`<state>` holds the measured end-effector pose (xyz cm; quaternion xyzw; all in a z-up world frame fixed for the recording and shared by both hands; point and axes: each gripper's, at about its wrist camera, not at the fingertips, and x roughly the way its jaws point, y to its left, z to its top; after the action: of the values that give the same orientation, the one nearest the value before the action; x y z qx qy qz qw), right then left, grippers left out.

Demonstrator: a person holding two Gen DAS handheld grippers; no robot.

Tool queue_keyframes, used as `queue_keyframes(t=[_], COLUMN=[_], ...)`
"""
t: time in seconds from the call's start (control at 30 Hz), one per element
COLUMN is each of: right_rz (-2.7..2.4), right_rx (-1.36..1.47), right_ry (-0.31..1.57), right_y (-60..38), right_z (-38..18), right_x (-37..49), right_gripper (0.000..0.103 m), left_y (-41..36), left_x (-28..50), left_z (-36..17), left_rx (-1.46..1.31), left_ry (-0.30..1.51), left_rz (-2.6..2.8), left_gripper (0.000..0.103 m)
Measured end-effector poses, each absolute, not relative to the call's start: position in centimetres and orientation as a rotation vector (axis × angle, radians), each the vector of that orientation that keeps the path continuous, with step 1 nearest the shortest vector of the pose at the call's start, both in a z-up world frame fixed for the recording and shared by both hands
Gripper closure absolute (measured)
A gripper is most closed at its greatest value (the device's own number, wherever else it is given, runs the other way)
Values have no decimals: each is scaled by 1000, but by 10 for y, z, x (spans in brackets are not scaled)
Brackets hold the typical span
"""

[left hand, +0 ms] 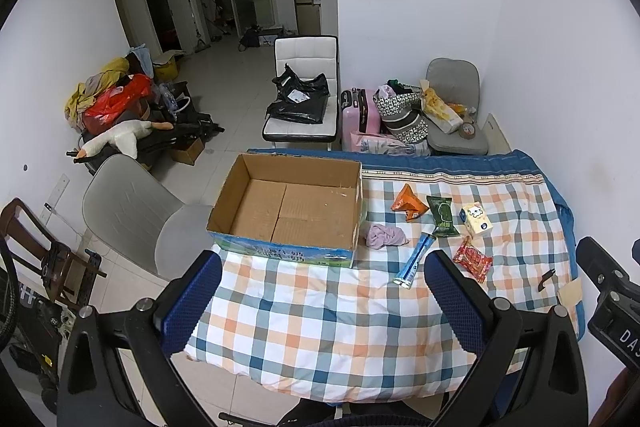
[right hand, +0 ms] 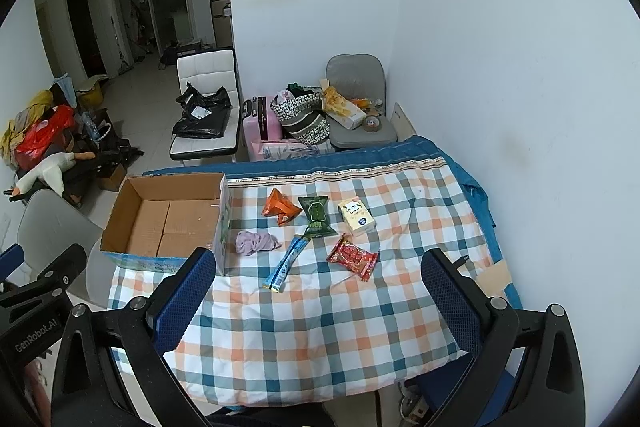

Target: Organize soft objects

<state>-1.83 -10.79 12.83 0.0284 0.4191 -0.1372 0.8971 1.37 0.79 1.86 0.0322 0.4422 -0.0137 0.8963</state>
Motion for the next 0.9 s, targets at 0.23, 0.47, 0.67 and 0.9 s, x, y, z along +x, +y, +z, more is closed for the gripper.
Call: queue_keyframes(t=[0.23, 0.47, 0.67, 0.9], right_rz=[-285, -284, -285, -283], right_rx=[56, 57, 57, 57], right_ry=[865, 866, 861, 856], right_y=[-107, -106, -105, -108], right_z=[128, 128, 127, 136], right_x=[-19, -19, -21, -13], right_gripper=[0, 0, 0, 0], left_y=[9, 8, 8, 7], left_x=[13, 17, 18, 17], left_z=[19, 32, 33, 32], left_rx=[65, 64, 64, 63], left_ry=[912, 912, 907, 907], left_rz=[-28, -26, -25, -24], left_gripper=[0, 0, 0, 0])
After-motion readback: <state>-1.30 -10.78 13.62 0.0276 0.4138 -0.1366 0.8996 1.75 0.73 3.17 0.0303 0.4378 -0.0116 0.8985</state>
